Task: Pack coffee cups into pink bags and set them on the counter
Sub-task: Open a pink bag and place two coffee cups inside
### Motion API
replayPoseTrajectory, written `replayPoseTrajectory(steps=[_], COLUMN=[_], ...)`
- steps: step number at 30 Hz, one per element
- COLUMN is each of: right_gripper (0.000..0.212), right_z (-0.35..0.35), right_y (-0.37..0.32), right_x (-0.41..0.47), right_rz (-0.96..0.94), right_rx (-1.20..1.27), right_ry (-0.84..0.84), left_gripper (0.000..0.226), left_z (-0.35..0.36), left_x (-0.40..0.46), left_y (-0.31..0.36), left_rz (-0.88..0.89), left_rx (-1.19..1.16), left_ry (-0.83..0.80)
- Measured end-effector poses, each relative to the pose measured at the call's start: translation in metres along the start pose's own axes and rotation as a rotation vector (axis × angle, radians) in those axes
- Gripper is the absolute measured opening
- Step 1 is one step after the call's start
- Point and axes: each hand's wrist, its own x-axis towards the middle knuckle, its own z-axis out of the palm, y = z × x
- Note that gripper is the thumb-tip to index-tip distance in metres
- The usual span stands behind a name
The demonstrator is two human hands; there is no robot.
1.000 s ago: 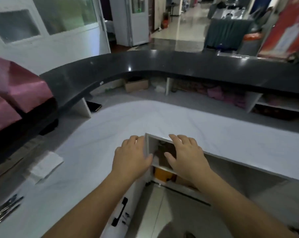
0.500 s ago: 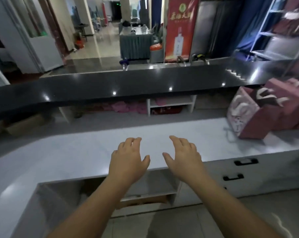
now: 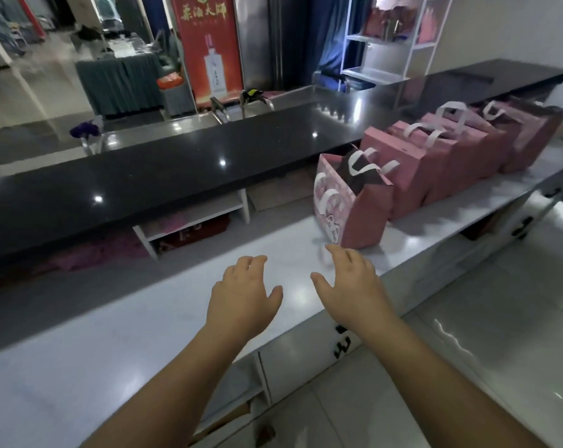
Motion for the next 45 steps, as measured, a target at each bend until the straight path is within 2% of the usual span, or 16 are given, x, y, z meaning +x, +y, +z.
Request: replayPoseTrajectory(steps=[8, 13, 20, 24, 29, 32, 34, 36, 39, 43, 45], right_gripper=[0.062, 0.063, 0.058, 0.058, 0.061, 0.05, 0.057, 0.062, 0.051, 0.017, 0.011], right_z=[-0.027, -0.04, -0.041, -0.048, -0.056, -0.058, -0.058, -0.058, -0.061, -0.061, -0.058], right_y=[0.04, 0.066, 0.098, 0.111, 0.131, 0.145, 0.154, 0.161, 0.166, 0.161, 0.148], right_x=[0.104, 0.162, 0.235, 0.293, 0.356, 0.385, 0.399, 0.409, 0.418, 0.417, 0.411], right_rz=[0.141, 0.239, 0.242, 0.196, 0.204, 0.205, 0.206, 0.189, 0.181, 0.094, 0.022], right_rx=[-0.105, -0.128, -0.163, -0.23, -0.344, -0.298, -0.266, -0.255, -0.23, -0.146, -0.103], right_ry=[0.121, 0.153, 0.167, 0.169, -0.035, -0.119, -0.17, -0.193, -0.188, -0.223, -0.263], left_gripper=[0.066, 0.061, 0.057, 0.053, 0.049, 0.032, 0.018, 0.019, 0.025, 0.021, 0.023], left_z=[0.034, 0.051, 0.071, 0.074, 0.082, 0.089, 0.092, 0.094, 0.092, 0.08, 0.07], left_x=[0.146, 0.224, 0.292, 0.331, 0.368, 0.384, 0.39, 0.392, 0.386, 0.357, 0.335], left_y=[0.048, 0.076, 0.111, 0.136, 0.166, 0.175, 0.176, 0.173, 0.167, 0.148, 0.133], left_rz=[0.139, 0.238, 0.242, 0.143, -0.078, -0.176, -0.247, -0.308, -0.361, -0.432, -0.463], left_rx=[-0.113, -0.085, -0.042, -0.045, -0.061, -0.081, -0.13, -0.183, -0.21, -0.252, -0.27], left_ry=[-0.036, -0.018, -0.036, -0.082, -0.185, -0.189, -0.186, -0.188, -0.181, -0.119, -0.075])
